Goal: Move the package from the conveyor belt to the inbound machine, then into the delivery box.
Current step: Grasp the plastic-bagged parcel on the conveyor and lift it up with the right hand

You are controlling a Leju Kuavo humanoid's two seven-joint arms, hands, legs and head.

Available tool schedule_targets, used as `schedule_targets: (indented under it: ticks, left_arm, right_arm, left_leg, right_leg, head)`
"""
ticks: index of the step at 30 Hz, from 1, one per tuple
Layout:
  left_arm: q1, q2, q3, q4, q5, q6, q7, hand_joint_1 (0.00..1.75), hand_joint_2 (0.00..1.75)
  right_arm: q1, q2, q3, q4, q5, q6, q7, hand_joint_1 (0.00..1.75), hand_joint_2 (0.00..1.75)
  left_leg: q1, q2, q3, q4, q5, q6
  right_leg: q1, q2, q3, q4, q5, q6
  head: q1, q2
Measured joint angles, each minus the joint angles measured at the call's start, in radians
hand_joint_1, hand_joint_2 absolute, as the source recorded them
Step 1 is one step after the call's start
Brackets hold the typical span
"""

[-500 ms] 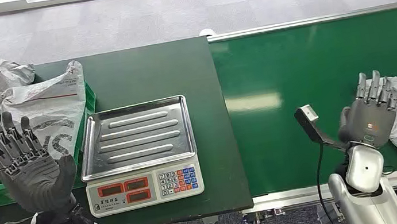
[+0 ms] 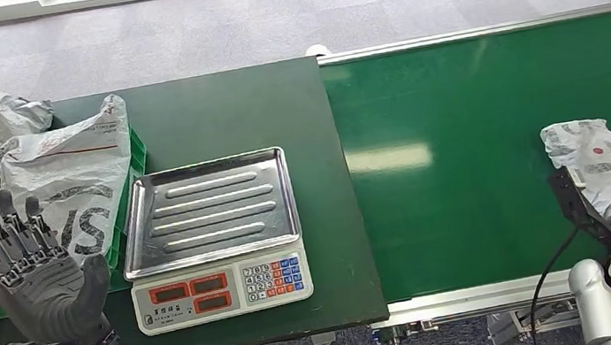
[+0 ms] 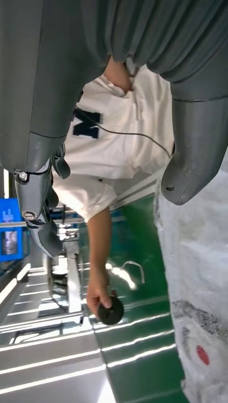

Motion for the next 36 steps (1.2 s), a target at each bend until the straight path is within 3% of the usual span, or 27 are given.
schedule_targets:
  ticks: [8,13,22,28,32,36]
  left_arm:
    - [0.05,0.018,0.0,-0.035,0.005,-0.003,0.0,0.0,1.75]
    - [0.062,0.026,0.001,-0.047,0.002,-0.01,0.0,0.0,1.75]
    - [0.066,0.032,0.004,-0.056,-0.002,-0.013,0.0,0.0,1.75]
    - [0.066,0.034,0.008,-0.061,-0.006,-0.019,0.0,0.0,1.75]
    - [0.067,0.034,0.021,-0.068,-0.011,-0.021,0.0,0.0,1.75]
    - [0.077,0.034,0.026,-0.074,-0.012,-0.024,0.0,0.0,1.75]
  right_arm:
    - [-0.105,-0.044,-0.085,0.19,-0.11,0.046,-0.075,0.0,1.75]
    - [-0.146,-0.055,-0.104,0.272,-0.169,0.14,-0.168,0.0,1.75]
    - [-0.173,-0.06,-0.117,0.33,-0.196,0.177,-0.2,0.0,1.75]
    - [-0.202,-0.057,-0.136,0.369,-0.294,0.373,-0.328,0.0,1.75]
    - [-0.222,-0.052,-0.137,0.392,-0.304,0.409,-0.335,0.0,1.75]
    - [-0.228,-0.051,-0.137,0.405,-0.29,0.387,-0.296,0.0,1.75]
  left_leg:
    - [0.0,0.0,0.006,0.0,0.001,0.0]
    - [0.0,0.0,0.005,0.0,0.001,0.0]
    - [0.0,-0.001,0.005,0.0,0.001,0.0]
    - [0.0,-0.001,0.0,0.0,0.001,0.001]
    - [0.0,-0.001,0.002,0.0,0.001,0.001]
    - [0.0,-0.001,0.006,0.0,0.001,0.001]
  right_leg:
    - [0.0,0.0,0.0,0.0,0.0,0.0]
    - [0.0,0.0,0.0,0.0,0.0,0.0]
    - [0.0,-0.001,0.0,0.0,0.0,0.0]
    - [0.0,-0.001,0.001,0.0,0.0,0.0]
    - [0.0,-0.001,0.001,0.0,0.0,0.0]
    - [0.0,-0.001,0.001,0.0,0.0,0.0]
  head:
    - [0.0,0.0]
    - [0.0,0.0]
    - [0.0,0.0]
    - [0.0,0.0]
    - [0.0,0.0]
    - [0.0,0.0]
